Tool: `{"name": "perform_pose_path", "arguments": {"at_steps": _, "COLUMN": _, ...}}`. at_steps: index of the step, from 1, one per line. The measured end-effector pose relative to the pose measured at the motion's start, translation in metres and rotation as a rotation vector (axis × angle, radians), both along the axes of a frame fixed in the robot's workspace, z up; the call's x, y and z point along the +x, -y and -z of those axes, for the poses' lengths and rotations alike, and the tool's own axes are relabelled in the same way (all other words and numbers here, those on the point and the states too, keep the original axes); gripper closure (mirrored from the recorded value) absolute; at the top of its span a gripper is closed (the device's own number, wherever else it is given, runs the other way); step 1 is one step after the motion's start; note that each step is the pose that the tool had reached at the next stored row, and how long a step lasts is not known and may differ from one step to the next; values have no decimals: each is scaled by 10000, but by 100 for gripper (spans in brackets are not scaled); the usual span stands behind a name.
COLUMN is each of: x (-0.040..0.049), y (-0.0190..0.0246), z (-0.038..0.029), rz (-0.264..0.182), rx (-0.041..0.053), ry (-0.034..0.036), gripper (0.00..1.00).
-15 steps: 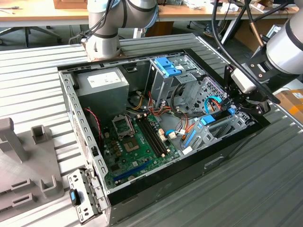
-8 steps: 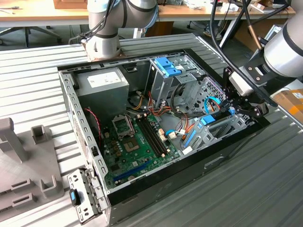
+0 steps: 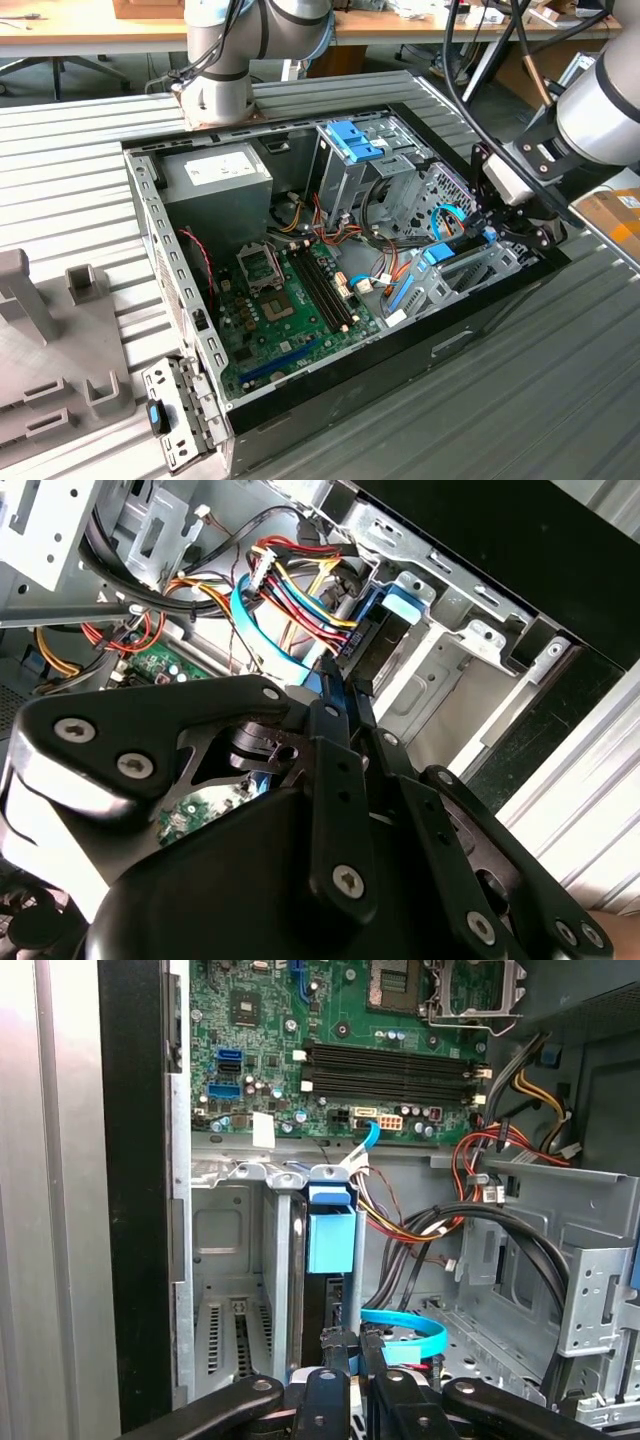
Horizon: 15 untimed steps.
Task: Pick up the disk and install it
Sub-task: 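Insert the second disk wire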
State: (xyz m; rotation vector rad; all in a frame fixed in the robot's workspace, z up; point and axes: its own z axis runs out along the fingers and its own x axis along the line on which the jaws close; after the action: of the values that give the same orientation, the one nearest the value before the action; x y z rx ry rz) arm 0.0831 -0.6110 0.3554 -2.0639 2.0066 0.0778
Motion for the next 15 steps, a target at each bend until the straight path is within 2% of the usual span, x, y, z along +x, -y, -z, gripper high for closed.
{"name": "perform_pose_path", "arguments": {"at_steps": 10, "x": -14, "y": 3, "z": 18, "rz": 0, "rx": 21, "ry": 15, "gripper": 84}}
{"name": "perform_pose_path", "arguments": {"at_steps": 15, "x": -15, "y": 3, "z": 60, "rz": 0, "rx": 39, "ry": 15, "gripper": 84}}
